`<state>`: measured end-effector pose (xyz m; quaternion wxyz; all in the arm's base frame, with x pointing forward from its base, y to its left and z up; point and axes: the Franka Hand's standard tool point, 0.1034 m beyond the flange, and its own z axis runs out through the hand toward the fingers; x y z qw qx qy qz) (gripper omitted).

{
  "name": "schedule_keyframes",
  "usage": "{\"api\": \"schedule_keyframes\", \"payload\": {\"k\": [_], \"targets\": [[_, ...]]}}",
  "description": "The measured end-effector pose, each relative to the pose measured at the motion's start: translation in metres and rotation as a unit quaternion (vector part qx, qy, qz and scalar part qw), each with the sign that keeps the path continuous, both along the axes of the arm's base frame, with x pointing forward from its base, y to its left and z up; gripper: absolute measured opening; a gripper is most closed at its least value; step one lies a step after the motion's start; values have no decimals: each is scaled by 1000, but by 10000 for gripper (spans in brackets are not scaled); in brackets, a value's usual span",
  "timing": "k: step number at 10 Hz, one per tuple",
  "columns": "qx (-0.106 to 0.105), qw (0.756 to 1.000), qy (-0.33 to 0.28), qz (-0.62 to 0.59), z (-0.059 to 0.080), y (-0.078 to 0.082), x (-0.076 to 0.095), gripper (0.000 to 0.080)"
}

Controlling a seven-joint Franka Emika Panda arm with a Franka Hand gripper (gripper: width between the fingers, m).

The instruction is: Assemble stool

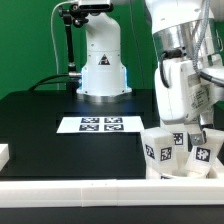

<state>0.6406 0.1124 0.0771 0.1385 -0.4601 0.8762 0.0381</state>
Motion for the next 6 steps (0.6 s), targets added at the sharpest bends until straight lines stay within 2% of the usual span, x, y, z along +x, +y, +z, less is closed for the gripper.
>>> {"api": "schedule_keyframes", "payload": {"k": [3, 4, 5, 6], "targets": [[2, 1000, -3, 6, 0, 0, 0, 340], [1, 1000, -4, 13, 1, 0, 0, 519], [1, 999, -14, 37, 11, -2, 3, 608], [6, 999, -15, 43, 22, -1, 5, 608]]}}
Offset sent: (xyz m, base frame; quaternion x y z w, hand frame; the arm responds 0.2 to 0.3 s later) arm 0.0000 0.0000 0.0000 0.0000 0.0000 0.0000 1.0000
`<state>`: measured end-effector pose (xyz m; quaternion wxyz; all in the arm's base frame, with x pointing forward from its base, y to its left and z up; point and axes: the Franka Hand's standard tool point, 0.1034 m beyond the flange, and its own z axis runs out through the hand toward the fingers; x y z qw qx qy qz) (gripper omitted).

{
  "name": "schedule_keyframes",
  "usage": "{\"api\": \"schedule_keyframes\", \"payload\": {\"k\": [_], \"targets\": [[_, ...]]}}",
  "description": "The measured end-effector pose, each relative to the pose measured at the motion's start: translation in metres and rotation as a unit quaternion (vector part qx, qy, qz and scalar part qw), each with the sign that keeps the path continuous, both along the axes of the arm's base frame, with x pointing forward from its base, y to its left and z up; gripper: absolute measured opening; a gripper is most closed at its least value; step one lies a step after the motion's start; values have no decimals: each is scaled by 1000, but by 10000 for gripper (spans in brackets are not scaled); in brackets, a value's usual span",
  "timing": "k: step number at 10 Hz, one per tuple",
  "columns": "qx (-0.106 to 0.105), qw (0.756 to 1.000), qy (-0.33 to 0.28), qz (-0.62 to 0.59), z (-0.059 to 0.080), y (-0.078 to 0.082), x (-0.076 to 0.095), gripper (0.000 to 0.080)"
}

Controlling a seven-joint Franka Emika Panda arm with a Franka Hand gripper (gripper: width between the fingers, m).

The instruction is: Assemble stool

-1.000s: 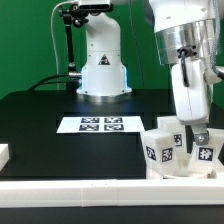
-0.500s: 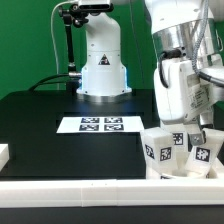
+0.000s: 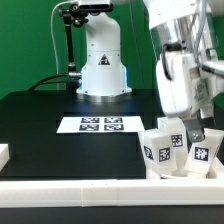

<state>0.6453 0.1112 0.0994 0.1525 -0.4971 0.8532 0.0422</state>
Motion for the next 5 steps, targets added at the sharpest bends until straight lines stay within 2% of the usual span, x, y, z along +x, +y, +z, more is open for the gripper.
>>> {"api": "schedule_keyframes", "payload": {"k": [1, 3, 5], "targets": [[3, 1000, -4, 4, 9, 2, 2, 641], [1, 1000, 0, 4, 3, 2, 0, 647], [1, 1000, 0, 5, 2, 2, 0, 649]]}}
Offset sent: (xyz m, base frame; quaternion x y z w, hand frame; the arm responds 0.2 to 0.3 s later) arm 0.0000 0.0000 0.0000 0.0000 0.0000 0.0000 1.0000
